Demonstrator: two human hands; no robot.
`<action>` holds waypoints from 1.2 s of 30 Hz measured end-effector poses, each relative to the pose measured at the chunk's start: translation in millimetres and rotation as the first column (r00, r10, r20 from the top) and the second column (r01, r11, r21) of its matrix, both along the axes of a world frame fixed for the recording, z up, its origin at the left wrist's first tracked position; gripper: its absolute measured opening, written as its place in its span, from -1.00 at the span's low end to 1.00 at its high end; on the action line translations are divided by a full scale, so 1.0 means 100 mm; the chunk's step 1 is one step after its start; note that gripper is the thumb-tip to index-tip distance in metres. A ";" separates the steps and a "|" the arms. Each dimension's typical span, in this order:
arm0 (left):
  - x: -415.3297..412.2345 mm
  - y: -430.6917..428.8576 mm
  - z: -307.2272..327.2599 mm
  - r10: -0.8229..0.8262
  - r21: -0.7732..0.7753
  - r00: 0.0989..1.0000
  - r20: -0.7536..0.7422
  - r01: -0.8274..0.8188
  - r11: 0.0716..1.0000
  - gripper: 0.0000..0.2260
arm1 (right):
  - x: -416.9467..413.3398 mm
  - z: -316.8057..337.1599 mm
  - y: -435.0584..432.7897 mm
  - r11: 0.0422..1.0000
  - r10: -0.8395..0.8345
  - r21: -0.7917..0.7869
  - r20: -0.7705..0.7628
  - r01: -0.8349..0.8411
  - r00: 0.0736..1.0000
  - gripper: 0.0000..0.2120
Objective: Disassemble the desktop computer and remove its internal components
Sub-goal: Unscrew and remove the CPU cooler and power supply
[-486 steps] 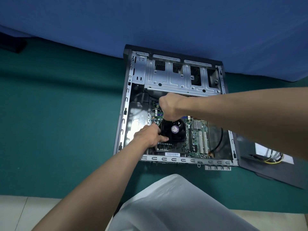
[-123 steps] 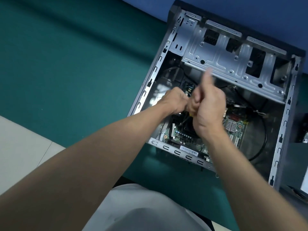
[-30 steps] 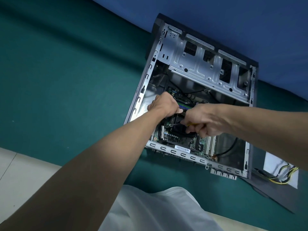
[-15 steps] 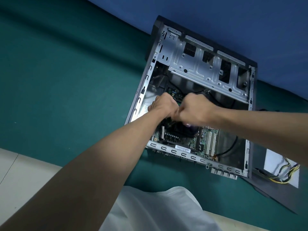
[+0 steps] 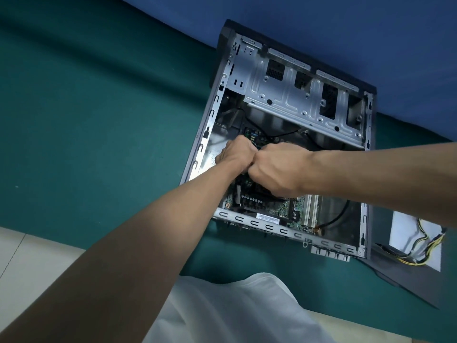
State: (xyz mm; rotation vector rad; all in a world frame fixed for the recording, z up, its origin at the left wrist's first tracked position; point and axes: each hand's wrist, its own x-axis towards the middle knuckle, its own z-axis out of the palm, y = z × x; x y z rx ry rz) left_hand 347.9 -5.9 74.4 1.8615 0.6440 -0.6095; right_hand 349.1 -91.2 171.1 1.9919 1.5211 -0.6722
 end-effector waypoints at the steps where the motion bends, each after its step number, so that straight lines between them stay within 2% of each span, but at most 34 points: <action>1: 0.00 0.00 -0.01 0.000 -0.002 1.000 0.000 0.000 1.000 -0.65 | 0.01 -0.04 0.00 0.970 -0.235 0.059 -0.039 0.237 0.971 -0.82; 2: 0.00 -0.01 -0.02 -0.011 0.008 1.000 0.008 0.011 1.000 -0.66 | 0.03 -0.08 0.01 0.842 -0.521 0.097 -0.108 0.530 0.847 -0.84; 3: 0.01 -0.02 -0.04 -0.025 0.011 1.000 0.019 0.025 1.000 -0.67 | 0.06 -0.11 0.02 0.599 -0.775 0.083 -0.192 0.796 0.603 -0.84; 4: 0.01 -0.03 -0.06 -0.036 0.009 0.999 0.027 0.035 0.999 -0.69 | 0.09 -0.13 0.00 0.263 -0.927 -0.004 -0.278 0.965 0.252 -0.81; 5: 0.01 -0.04 -0.06 -0.045 0.012 0.999 0.030 0.045 0.999 -0.72 | 0.12 -0.13 -0.01 -0.055 -0.946 -0.152 -0.308 0.987 -0.100 -0.79; 6: 0.01 -0.04 -0.06 -0.050 0.012 0.998 0.034 0.050 0.999 -0.79 | 0.13 -0.11 -0.02 -0.239 -0.906 -0.266 -0.285 0.934 -0.313 -0.77; 7: 0.01 -0.05 -0.07 -0.053 0.011 0.998 0.039 0.053 0.999 -0.86 | 0.13 -0.10 -0.02 -0.274 -0.898 -0.320 -0.253 0.907 -0.361 -0.75; 8: 0.01 -0.05 -0.07 -0.049 0.013 0.998 0.041 0.049 0.999 -0.88 | 0.13 -0.10 -0.01 -0.217 -0.926 -0.331 -0.229 0.918 -0.302 -0.75; 9: 0.01 -0.05 -0.07 -0.051 0.016 0.998 0.045 0.050 0.999 -0.86 | 0.12 -0.11 0.00 -0.075 -0.968 -0.294 -0.206 0.953 -0.140 -0.76; 11: 0.01 -0.04 -0.07 -0.049 0.012 0.998 0.042 0.049 0.999 -0.79 | 0.04 -0.06 0.03 0.444 -0.896 -0.137 -0.095 0.886 0.434 -0.81; 12: 0.01 -0.03 -0.07 -0.036 0.008 0.999 0.037 0.036 0.999 -0.73 | 0.00 -0.01 0.04 0.703 -0.709 -0.097 -0.020 0.704 0.705 -0.80; 13: 0.01 -0.03 -0.06 -0.027 0.005 0.999 0.030 0.027 1.000 -0.68 | -0.04 0.03 0.06 0.890 -0.445 -0.087 0.047 0.447 0.895 -0.76; 14: 0.00 -0.02 -0.06 -0.021 0.008 1.000 0.022 0.021 1.000 -0.65 | -0.07 0.06 0.06 0.976 -0.187 -0.096 0.075 0.194 0.979 -0.72; 15: 0.00 -0.01 -0.04 -0.019 0.017 1.000 0.018 0.019 1.000 -0.61 | -0.07 0.06 0.05 0.994 0.018 -0.110 0.075 -0.009 0.997 -0.68; 16: 0.00 0.00 -0.03 -0.014 0.024 1.000 0.007 0.014 1.000 -0.58 | -0.06 0.05 0.04 0.987 0.130 -0.110 0.078 -0.121 0.988 -0.66; 17: 0.00 0.00 -0.03 -0.002 0.023 1.000 -0.002 0.002 1.000 -0.55 | -0.05 0.03 0.05 0.988 0.138 -0.084 0.086 -0.131 0.987 -0.67; 19: 0.01 0.00 -0.04 0.019 0.014 1.000 -0.015 -0.019 1.000 -0.59 | -0.04 -0.05 0.03 0.980 -0.193 0.056 0.045 0.191 0.980 -0.78; 20: 0.02 -0.01 -0.04 0.011 0.020 1.000 -0.010 -0.011 1.000 -0.64 | -0.02 -0.09 0.02 0.889 -0.447 0.113 -0.004 0.444 0.895 -0.84; 21: 0.02 -0.02 -0.04 -0.010 0.033 1.000 0.003 0.010 0.999 -0.69 | 0.01 -0.12 0.01 0.708 -0.690 0.125 -0.083 0.695 0.719 -0.87; 22: 0.02 -0.03 -0.06 -0.031 0.035 0.999 0.017 0.030 0.999 -0.76 | 0.05 -0.14 -0.02 0.444 -0.872 0.076 -0.191 0.893 0.450 -0.84; 23: 0.03 -0.04 -0.06 -0.045 0.030 0.999 0.021 0.044 0.999 -0.83 | 0.08 -0.15 -0.07 0.116 -0.950 -0.039 -0.296 0.993 0.099 -0.82; 24: 0.02 -0.05 -0.07 -0.047 0.022 0.999 0.022 0.047 0.999 -0.87 | 0.09 -0.14 -0.11 -0.165 -0.914 -0.219 -0.333 0.961 -0.233 -0.83; 25: 0.03 -0.06 -0.08 -0.044 0.023 0.999 0.024 0.043 0.999 -0.88 | 0.09 -0.13 -0.13 -0.319 -0.852 -0.353 -0.300 0.880 -0.429 -0.82; 26: 0.03 -0.06 -0.08 -0.045 0.031 0.999 0.023 0.044 0.999 -0.88 | 0.06 -0.13 -0.14 -0.361 -0.830 -0.409 -0.269 0.838 -0.489 -0.82; 27: 0.03 -0.06 -0.08 -0.051 0.040 0.998 0.025 0.050 0.998 -0.87 | 0.04 -0.14 -0.11 -0.348 -0.850 -0.403 -0.245 0.847 -0.466 -0.81; 28: 0.02 -0.06 -0.08 -0.056 0.045 0.998 0.026 0.055 0.997 -0.86 | 0.02 -0.14 -0.06 -0.269 -0.903 -0.348 -0.233 0.898 -0.361 -0.81; 29: 0.02 -0.06 -0.08 -0.059 0.045 0.998 0.029 0.057 0.997 -0.86 | 0.00 -0.16 -0.03 -0.102 -0.964 -0.250 -0.215 0.963 -0.157 -0.81; 30: 0.01 -0.05 -0.08 -0.062 0.042 0.997 0.036 0.060 0.997 -0.86 | -0.04 -0.13 0.01 0.170 -0.977 -0.156 -0.157 0.973 0.146 -0.81; 31: 0.02 -0.05 -0.08 -0.062 0.031 0.997 0.038 0.061 0.998 -0.83 | -0.07 -0.08 0.03 0.503 -0.865 -0.096 -0.050 0.859 0.500 -0.82; 32: 0.02 -0.04 -0.08 -0.057 0.020 0.998 0.038 0.056 0.998 -0.77 | -0.10 -0.03 0.04 0.793 -0.601 -0.069 0.069 0.605 0.796 -0.80; 33: 0.02 -0.03 -0.08 -0.046 0.011 0.998 0.037 0.046 0.999 -0.69 | -0.12 0.00 0.05 0.950 -0.287 -0.084 0.139 0.300 0.948 -0.74; 34: 0.01 -0.01 -0.07 -0.039 0.010 0.999 0.036 0.039 0.999 -0.63 | -0.14 0.02 0.05 0.994 -0.032 -0.096 0.149 0.047 0.988 -0.67; 35: 0.00 0.00 -0.06 -0.042 0.016 0.999 0.035 0.041 0.999 -0.58 | -0.16 0.03 0.05 0.990 0.108 -0.107 0.152 -0.092 0.982 -0.64; 36: 0.01 0.01 -0.05 -0.045 0.016 0.999 0.031 0.044 0.999 -0.57 | -0.18 0.04 0.06 0.987 0.141 -0.099 0.146 -0.128 0.979 -0.63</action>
